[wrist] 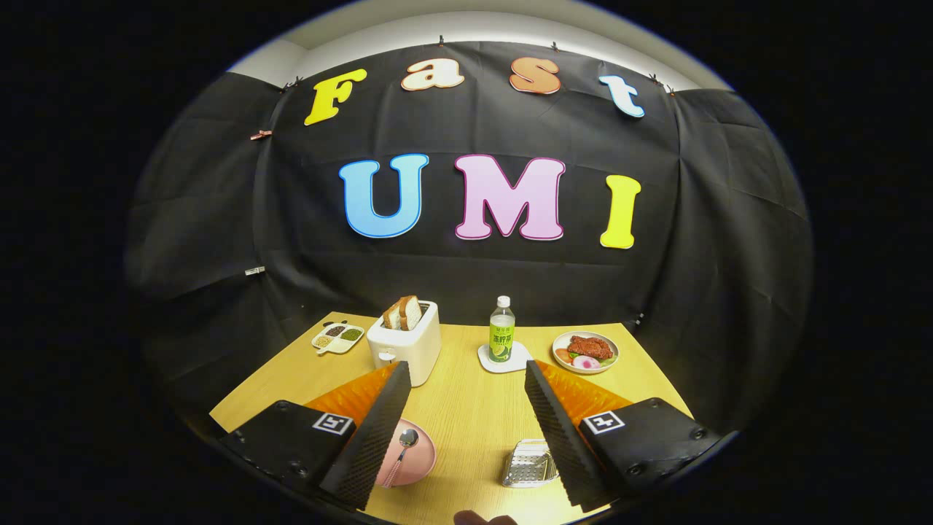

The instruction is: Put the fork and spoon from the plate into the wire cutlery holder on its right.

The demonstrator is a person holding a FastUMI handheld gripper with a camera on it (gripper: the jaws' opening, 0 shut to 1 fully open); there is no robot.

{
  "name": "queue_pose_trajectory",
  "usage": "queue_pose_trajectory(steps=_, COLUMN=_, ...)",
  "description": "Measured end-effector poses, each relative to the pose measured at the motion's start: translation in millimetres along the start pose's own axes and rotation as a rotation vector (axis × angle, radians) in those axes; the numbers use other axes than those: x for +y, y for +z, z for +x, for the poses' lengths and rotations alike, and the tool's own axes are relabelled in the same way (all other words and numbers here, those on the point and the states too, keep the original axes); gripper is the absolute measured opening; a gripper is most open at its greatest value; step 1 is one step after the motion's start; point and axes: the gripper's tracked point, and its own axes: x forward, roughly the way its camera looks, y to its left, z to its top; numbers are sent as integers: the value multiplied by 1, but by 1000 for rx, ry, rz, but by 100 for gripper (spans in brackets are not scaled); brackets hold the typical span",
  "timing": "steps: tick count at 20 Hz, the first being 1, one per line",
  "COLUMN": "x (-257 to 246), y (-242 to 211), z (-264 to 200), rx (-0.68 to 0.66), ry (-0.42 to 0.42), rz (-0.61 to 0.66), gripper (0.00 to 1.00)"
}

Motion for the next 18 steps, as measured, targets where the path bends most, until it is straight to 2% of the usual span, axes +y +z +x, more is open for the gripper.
queue_pose_trajectory(steps=13, x=12, y=-16, z=14, rx=45, ry=22, rz=4, gripper=98)
queue_pose_trajectory(steps=18, x=38, y=-49, z=29, rx=155, ry=73, rz=-30, gripper=98)
